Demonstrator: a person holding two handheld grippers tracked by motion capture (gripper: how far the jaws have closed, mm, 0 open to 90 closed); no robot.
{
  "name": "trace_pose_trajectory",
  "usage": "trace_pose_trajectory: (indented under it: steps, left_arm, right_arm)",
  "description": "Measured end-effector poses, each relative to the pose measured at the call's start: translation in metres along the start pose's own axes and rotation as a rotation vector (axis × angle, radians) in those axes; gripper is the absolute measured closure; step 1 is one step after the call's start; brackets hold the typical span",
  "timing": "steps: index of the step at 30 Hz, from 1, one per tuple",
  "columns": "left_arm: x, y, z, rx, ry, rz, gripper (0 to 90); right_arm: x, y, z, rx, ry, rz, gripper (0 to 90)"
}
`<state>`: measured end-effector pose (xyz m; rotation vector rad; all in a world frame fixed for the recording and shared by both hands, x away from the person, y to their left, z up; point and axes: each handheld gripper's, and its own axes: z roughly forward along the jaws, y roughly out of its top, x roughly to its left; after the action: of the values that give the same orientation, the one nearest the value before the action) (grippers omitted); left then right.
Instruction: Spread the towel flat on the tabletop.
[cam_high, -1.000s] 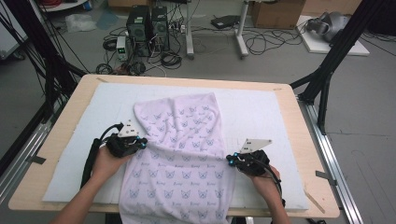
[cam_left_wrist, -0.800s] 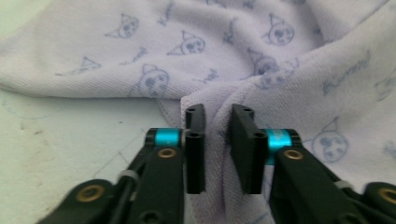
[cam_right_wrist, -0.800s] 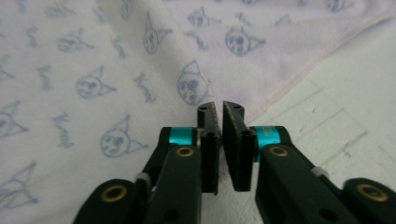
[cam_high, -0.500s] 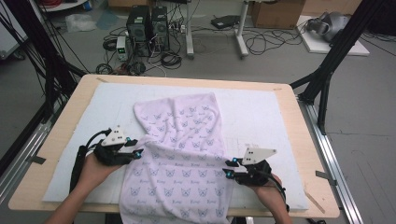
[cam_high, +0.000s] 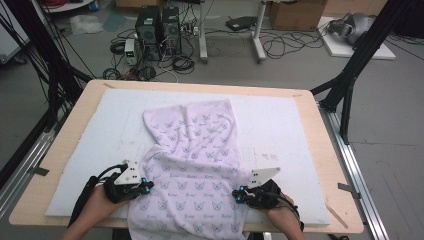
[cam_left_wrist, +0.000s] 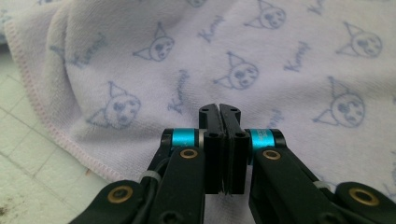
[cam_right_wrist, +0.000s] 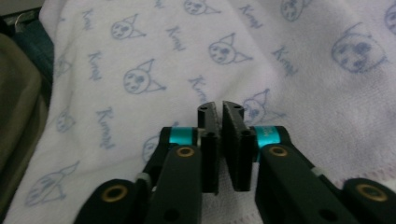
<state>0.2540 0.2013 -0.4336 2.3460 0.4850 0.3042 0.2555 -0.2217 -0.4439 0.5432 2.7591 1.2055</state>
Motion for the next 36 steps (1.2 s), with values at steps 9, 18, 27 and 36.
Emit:
trace_pose_trajectory:
  steps: [9, 18, 27, 36]
  left_arm:
    - [-0.031, -0.021, -0.048, -0.069, -0.027, 0.040, 87.8]
    - [-0.003, -0.019, -0.020, -0.048, -0.019, -0.050, 57.4]
    - [-0.016, -0.019, -0.017, -0.022, -0.081, -0.029, 88.0]
    - [-0.022, -0.028, -0.047, -0.075, -0.051, -0.038, 61.3]
  right_arm:
    - [0.039, -0.001, -0.018, -0.008, 0.109, -0.062, 86.4]
    - [0.011, 0.011, -0.014, -0.050, 0.052, -0.038, 65.8]
    - [0.007, -0.001, 0.002, -0.003, 0.054, -0.013, 87.5]
    - [0.012, 0.006, -0.020, -0.051, 0.073, -0.049, 74.2]
